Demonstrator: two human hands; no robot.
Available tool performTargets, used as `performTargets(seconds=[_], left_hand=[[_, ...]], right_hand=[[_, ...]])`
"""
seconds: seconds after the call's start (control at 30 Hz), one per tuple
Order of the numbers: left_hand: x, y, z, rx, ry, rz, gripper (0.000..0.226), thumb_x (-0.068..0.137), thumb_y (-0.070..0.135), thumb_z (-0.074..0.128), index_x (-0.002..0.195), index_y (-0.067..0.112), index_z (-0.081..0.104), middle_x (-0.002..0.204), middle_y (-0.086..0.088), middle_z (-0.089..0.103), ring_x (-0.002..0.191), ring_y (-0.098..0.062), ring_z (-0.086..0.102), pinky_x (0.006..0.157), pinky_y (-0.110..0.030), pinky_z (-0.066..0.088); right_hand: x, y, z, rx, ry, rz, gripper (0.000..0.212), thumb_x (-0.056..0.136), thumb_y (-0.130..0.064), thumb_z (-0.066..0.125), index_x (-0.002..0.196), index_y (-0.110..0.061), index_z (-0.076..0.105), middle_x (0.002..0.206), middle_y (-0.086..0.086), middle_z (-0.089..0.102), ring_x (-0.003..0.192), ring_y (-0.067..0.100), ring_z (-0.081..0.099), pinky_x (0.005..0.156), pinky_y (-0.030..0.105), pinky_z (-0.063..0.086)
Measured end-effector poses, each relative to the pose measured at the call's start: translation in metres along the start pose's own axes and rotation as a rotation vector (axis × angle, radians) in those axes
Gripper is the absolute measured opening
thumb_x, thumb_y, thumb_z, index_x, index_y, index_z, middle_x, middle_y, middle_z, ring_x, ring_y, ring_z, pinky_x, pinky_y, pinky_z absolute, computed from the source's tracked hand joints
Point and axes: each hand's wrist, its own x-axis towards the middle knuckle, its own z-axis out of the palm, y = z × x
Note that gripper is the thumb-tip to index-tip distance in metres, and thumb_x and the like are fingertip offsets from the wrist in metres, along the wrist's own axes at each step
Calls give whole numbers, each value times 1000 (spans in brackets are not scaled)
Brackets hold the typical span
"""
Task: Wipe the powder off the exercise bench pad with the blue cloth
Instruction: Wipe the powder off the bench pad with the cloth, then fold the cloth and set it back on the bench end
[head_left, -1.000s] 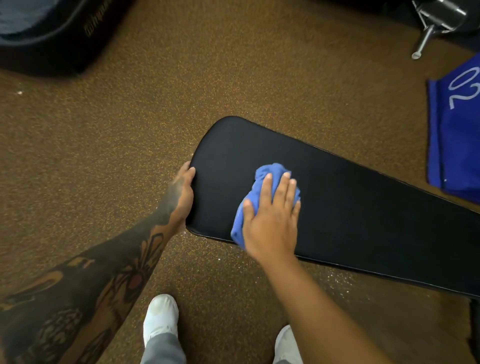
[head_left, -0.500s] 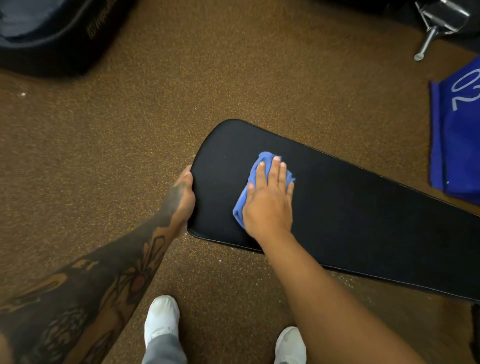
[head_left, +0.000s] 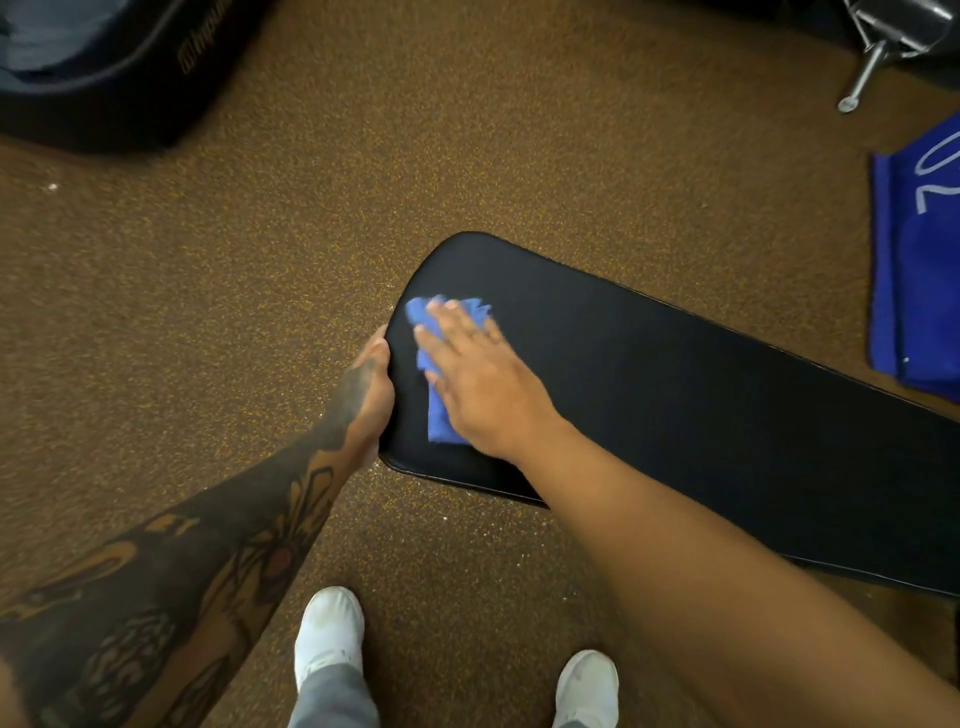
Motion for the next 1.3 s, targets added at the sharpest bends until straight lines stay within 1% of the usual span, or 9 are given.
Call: performTargets(seconds=[0.13, 0.37, 0.57, 0.7, 0.83, 0.93, 1.03, 1.17, 1.3], left_hand=[[2, 1, -2, 8, -14, -4, 43, 109, 27, 23, 130, 30, 60, 125, 8, 67, 107, -2, 66, 97, -26, 51], [10, -10, -9, -5, 14, -63, 45, 102, 44, 31, 127, 28, 65, 131, 2, 67, 122, -14, 63, 112, -42, 44], [3, 2, -3, -82, 23, -174, 45, 108, 40, 31, 110, 19, 71, 88, 4, 79, 75, -9, 75, 63, -22, 57], [4, 1, -4, -68, 53, -139, 47, 108, 44, 27, 101, 31, 72, 109, -2, 75, 95, -13, 71, 85, -31, 53], [-8, 11, 2, 40, 170, -140, 46, 109, 39, 25, 106, 25, 69, 101, 3, 74, 86, -8, 71, 77, -21, 52], [-18, 20, 5, 357, 394, -137, 38, 105, 21, 37, 135, 5, 54, 138, -20, 55, 126, -36, 51, 108, -42, 37], [-38, 21, 8, 381, 587, 121, 38, 94, 37, 43, 115, 9, 58, 117, -15, 62, 109, -33, 55, 99, -47, 37], [-66, 23, 23, 225, 254, 252, 30, 93, 38, 56, 89, 9, 59, 74, -4, 62, 60, -5, 52, 65, -29, 41], [-73, 24, 38, 128, -176, 52, 46, 74, 53, 60, 97, 15, 70, 77, -2, 74, 73, -15, 68, 67, -31, 47]], right_hand=[[0, 19, -4, -20, -14, -48, 50, 104, -26, 35, 152, -12, 30, 163, 10, 18, 151, 25, 14, 120, 45, 15], [-13, -6, 6, 42, 60, -44, 50, 100, -27, 34, 145, -8, 43, 157, 15, 33, 146, 30, 28, 116, 47, 24], [-59, -24, 13, 66, 15, -248, 52, 97, -22, 51, 147, -13, 40, 159, 12, 30, 148, 27, 24, 118, 42, 17], [-78, -24, 16, 89, -26, -311, 63, 89, -14, 64, 147, -12, 38, 159, 15, 29, 148, 28, 24, 116, 42, 18], [-91, -21, 19, 117, -91, -362, 64, 91, -14, 63, 149, -10, 36, 161, 15, 23, 149, 29, 19, 118, 45, 16], [-96, -19, 16, 175, -91, -347, 55, 98, -17, 54, 149, -8, 36, 161, 16, 23, 149, 28, 19, 119, 45, 20], [-93, -20, 6, 332, 116, -149, 48, 103, -28, 38, 144, -5, 44, 155, 17, 35, 145, 24, 27, 119, 34, 22], [-66, -19, -22, 699, 396, 364, 53, 104, -38, 35, 147, -8, 40, 158, 9, 32, 146, 18, 28, 113, 8, 13], [-38, -13, -44, 856, 502, 613, 48, 104, -28, 38, 148, -9, 39, 158, 7, 34, 146, 16, 28, 114, 14, 19]])
